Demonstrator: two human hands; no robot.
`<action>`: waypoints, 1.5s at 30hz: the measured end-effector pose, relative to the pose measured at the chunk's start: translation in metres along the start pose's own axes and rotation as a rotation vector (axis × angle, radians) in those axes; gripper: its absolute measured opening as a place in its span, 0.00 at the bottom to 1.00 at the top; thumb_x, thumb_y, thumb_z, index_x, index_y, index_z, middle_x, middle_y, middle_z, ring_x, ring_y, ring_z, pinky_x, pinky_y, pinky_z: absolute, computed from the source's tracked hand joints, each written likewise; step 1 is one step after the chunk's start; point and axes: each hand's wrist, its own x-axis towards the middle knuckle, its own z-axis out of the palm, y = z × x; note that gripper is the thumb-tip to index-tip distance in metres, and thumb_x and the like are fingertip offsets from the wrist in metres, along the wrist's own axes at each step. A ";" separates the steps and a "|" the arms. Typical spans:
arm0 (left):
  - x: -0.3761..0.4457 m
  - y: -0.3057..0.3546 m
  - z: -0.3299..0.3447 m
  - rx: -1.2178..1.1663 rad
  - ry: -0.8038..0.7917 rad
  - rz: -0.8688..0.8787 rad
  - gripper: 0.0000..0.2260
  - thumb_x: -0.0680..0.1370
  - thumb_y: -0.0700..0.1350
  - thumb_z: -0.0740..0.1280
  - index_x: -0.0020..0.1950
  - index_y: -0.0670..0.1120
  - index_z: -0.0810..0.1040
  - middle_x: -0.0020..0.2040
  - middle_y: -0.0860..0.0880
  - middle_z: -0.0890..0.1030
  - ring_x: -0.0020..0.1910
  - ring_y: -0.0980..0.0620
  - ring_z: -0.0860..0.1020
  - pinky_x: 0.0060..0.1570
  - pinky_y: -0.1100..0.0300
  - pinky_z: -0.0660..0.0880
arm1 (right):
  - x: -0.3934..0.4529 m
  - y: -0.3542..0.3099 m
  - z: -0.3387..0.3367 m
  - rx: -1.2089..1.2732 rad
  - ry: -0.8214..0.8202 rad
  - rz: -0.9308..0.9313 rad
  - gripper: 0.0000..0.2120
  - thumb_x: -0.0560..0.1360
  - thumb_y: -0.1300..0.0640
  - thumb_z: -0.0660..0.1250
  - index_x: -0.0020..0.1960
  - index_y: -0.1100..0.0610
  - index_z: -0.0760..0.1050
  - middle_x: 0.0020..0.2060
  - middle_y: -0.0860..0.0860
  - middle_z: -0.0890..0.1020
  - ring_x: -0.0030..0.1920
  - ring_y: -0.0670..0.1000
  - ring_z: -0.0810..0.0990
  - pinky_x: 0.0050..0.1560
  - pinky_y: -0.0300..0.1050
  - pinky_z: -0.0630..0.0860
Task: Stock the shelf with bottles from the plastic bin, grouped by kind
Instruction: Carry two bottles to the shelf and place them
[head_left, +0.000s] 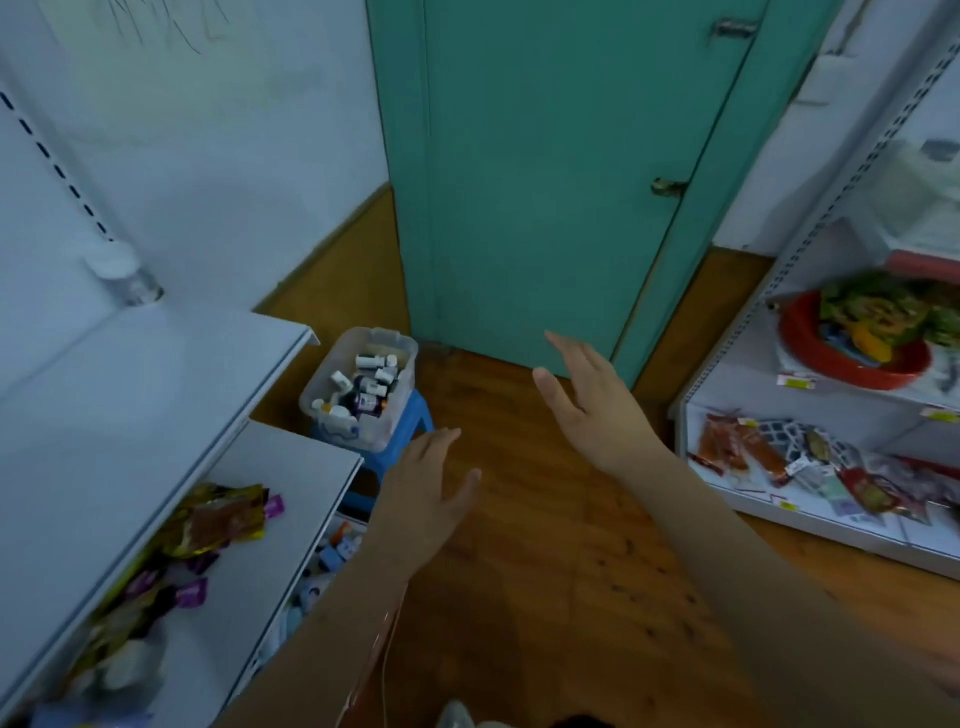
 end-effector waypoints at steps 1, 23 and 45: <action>0.014 -0.005 -0.001 0.000 0.001 -0.008 0.25 0.79 0.58 0.62 0.73 0.49 0.67 0.69 0.50 0.72 0.68 0.53 0.70 0.66 0.54 0.70 | 0.015 0.006 0.005 0.005 -0.011 0.002 0.31 0.82 0.37 0.49 0.79 0.54 0.56 0.75 0.51 0.65 0.75 0.50 0.62 0.72 0.45 0.58; 0.352 -0.096 -0.008 0.032 0.155 -0.502 0.26 0.77 0.59 0.63 0.71 0.47 0.70 0.65 0.48 0.74 0.63 0.48 0.73 0.61 0.52 0.74 | 0.486 0.094 0.108 0.125 -0.349 -0.378 0.28 0.83 0.42 0.52 0.78 0.55 0.59 0.75 0.51 0.65 0.75 0.51 0.62 0.68 0.38 0.54; 0.351 -0.273 0.017 -0.333 0.304 -1.224 0.22 0.78 0.48 0.69 0.71 0.46 0.72 0.65 0.44 0.76 0.59 0.46 0.77 0.56 0.54 0.74 | 0.649 0.000 0.348 -0.125 -1.004 -0.562 0.30 0.83 0.44 0.57 0.79 0.55 0.54 0.74 0.55 0.64 0.74 0.56 0.63 0.69 0.49 0.64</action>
